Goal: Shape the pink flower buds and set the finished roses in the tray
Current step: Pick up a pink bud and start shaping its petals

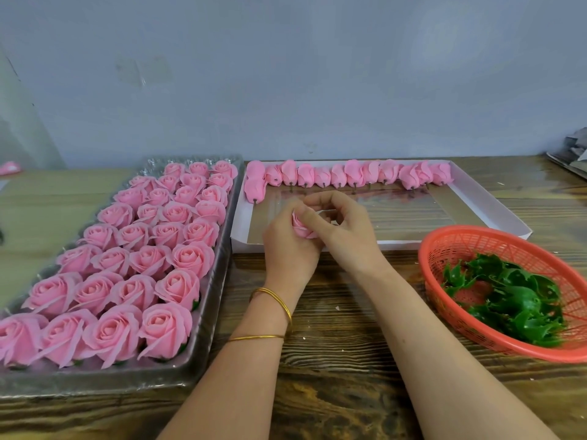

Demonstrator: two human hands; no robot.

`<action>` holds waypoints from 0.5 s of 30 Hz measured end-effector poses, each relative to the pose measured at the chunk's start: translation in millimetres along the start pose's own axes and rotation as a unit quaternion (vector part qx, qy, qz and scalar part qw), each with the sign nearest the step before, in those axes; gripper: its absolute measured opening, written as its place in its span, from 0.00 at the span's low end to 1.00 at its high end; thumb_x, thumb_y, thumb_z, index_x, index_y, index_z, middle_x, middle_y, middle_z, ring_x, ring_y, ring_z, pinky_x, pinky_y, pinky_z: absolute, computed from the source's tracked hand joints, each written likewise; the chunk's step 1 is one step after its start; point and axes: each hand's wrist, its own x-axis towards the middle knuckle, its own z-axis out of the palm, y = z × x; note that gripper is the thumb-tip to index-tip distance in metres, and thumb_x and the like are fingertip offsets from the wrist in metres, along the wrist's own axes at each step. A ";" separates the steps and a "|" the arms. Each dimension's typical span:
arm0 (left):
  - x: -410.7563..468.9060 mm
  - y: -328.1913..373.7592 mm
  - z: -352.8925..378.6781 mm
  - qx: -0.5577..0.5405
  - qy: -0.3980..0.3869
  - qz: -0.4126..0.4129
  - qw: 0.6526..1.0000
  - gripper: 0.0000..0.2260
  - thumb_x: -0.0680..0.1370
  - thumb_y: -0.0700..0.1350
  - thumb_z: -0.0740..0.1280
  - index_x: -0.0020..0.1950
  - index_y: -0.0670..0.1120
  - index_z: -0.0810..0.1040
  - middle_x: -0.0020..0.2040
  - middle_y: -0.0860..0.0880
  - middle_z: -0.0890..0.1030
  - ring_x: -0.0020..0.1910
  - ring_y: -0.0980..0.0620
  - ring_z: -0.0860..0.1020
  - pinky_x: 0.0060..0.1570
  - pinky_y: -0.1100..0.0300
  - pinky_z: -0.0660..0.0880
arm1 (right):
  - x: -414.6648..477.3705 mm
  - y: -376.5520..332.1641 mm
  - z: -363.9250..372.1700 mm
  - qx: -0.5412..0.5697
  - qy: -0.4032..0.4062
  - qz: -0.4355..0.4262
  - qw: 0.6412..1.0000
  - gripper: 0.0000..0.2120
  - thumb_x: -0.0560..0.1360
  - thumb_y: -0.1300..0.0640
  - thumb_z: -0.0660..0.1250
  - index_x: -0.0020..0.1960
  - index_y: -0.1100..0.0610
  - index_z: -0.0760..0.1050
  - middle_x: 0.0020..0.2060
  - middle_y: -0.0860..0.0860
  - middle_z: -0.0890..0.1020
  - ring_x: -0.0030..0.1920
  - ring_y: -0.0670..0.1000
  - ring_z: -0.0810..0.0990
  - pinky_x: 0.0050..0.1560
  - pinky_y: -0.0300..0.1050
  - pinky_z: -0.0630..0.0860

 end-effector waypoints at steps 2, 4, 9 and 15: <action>0.4 1.1 -1.3 0.008 0.005 -0.005 1.000 0.13 0.72 0.41 0.71 0.37 0.59 0.74 0.34 0.59 0.79 0.37 0.67 0.77 0.35 0.76 0.70 | 0.4 0.3 -1.7 0.015 -0.001 -0.002 1.000 0.06 0.75 0.56 0.72 0.48 0.59 0.80 0.40 0.52 0.82 0.41 0.49 0.79 0.46 0.47 0.78; 0.7 3.6 -2.3 0.013 0.012 0.006 1.000 0.12 0.74 0.42 0.72 0.38 0.58 0.74 0.34 0.59 0.78 0.37 0.68 0.77 0.34 0.76 0.70 | 0.4 1.2 -3.4 0.067 -0.007 0.017 0.998 0.12 0.79 0.55 0.66 0.48 0.65 0.80 0.42 0.61 0.83 0.43 0.54 0.81 0.47 0.50 0.77; 0.7 9.0 -3.9 -0.004 0.039 0.006 0.999 0.16 0.72 0.38 0.74 0.39 0.58 0.73 0.37 0.59 0.76 0.39 0.68 0.76 0.38 0.77 0.69 | 2.8 2.8 -9.9 0.155 -0.044 0.061 0.985 0.15 0.75 0.69 0.58 0.44 0.59 0.81 0.41 0.51 0.85 0.45 0.48 0.83 0.45 0.40 0.77; 4.8 11.4 -3.3 -0.039 0.061 -0.036 0.997 0.16 0.72 0.40 0.74 0.37 0.58 0.72 0.38 0.55 0.75 0.38 0.63 0.75 0.38 0.75 0.70 | 2.5 7.9 -13.5 0.145 -0.106 0.026 0.983 0.21 0.64 0.76 0.64 0.52 0.60 0.78 0.49 0.59 0.84 0.48 0.50 0.83 0.47 0.43 0.80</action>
